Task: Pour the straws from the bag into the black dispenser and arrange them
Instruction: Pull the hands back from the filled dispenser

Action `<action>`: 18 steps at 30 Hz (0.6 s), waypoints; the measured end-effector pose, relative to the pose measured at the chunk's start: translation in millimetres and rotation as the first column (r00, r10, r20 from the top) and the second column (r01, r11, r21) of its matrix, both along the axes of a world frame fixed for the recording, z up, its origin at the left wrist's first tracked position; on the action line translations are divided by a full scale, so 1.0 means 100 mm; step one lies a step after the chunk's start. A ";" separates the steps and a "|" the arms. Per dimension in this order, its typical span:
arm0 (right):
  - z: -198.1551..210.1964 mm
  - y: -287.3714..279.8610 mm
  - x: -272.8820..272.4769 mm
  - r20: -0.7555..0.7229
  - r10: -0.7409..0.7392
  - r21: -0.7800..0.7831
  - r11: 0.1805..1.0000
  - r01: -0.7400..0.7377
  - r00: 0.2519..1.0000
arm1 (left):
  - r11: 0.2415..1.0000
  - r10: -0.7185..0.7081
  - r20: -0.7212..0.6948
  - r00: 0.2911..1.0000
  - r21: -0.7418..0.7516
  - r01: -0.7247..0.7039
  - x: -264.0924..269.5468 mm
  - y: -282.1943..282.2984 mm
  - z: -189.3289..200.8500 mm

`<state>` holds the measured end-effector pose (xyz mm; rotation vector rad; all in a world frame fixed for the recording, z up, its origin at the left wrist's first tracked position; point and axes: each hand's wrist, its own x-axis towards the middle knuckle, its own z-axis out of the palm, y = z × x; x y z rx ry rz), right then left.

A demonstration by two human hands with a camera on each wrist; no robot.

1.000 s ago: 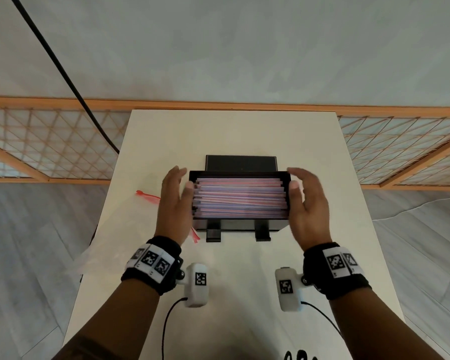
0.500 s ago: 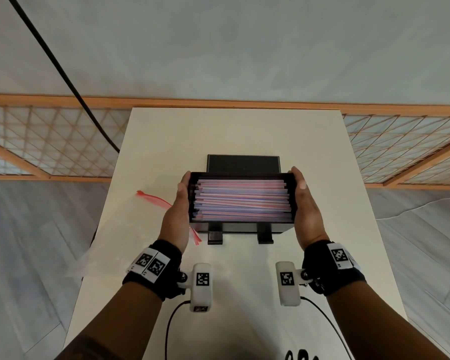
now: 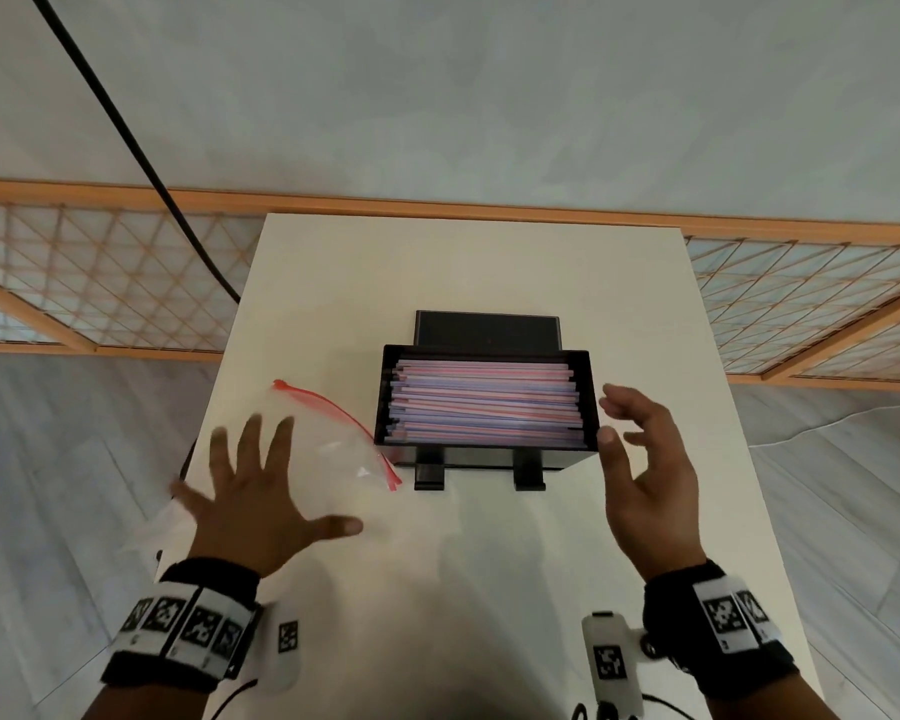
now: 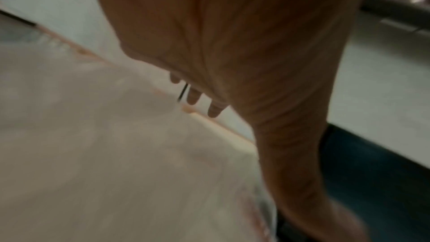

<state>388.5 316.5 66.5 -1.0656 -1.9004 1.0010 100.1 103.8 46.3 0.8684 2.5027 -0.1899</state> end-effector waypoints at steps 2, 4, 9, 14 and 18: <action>0.07 -0.15 -0.06 -0.024 0.072 0.049 0.996 -0.071 0.997 | 0.990 0.135 0.103 0.985 -0.062 -0.129 0.01 -0.15 -0.24; 0.15 -0.31 -0.18 -0.029 0.196 0.088 0.977 -0.193 0.980 | 0.966 0.244 0.174 0.954 0.039 -0.255 0.00 -0.26 -0.47; 0.27 -0.72 -0.65 0.183 0.602 0.008 0.790 -0.614 0.777 | 0.850 0.313 0.221 0.924 0.368 -0.376 -0.04 -0.49 -0.47; 0.23 -1.12 -1.23 0.367 0.781 -0.140 0.584 -0.800 0.506 | 0.781 0.217 0.234 0.948 0.541 -0.312 0.00 -0.75 -0.10; 0.25 -1.41 -1.70 0.316 0.851 -0.289 0.507 -0.812 0.419 | 0.641 0.170 0.424 0.890 0.638 -0.427 0.15 -1.02 0.25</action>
